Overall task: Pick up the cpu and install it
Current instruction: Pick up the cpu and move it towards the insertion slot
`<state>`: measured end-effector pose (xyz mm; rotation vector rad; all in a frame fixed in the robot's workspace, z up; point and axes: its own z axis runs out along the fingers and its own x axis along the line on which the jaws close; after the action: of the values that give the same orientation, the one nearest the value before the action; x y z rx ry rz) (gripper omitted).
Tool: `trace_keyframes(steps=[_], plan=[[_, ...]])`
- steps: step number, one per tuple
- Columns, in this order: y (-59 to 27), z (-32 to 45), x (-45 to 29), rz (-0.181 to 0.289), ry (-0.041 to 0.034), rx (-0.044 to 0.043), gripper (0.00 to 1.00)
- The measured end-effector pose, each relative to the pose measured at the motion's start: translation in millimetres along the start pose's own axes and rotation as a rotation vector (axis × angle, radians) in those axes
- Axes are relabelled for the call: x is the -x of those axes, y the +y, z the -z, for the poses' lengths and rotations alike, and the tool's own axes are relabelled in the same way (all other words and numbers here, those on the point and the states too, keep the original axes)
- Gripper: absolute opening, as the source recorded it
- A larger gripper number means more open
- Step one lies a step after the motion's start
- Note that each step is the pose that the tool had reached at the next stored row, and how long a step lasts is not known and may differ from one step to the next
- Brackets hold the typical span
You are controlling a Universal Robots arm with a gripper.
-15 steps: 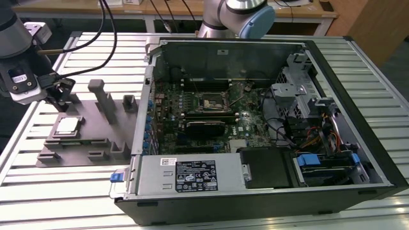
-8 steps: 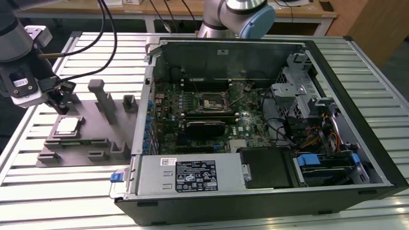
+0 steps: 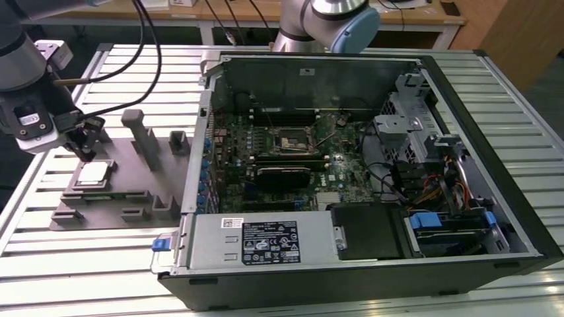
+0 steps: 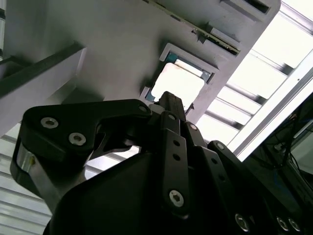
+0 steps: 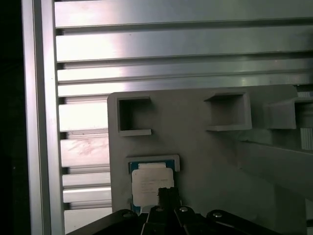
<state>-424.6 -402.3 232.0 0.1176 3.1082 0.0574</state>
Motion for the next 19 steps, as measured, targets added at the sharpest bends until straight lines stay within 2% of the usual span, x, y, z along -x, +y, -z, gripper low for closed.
trace_keyframes(steps=[6,19], plan=[[-5.0,-3.5,0.3,0.000,-0.0001,-0.0001,0.11],[-7.7,-21.3,-2.6,0.000,0.0000,-0.0004,0.11]])
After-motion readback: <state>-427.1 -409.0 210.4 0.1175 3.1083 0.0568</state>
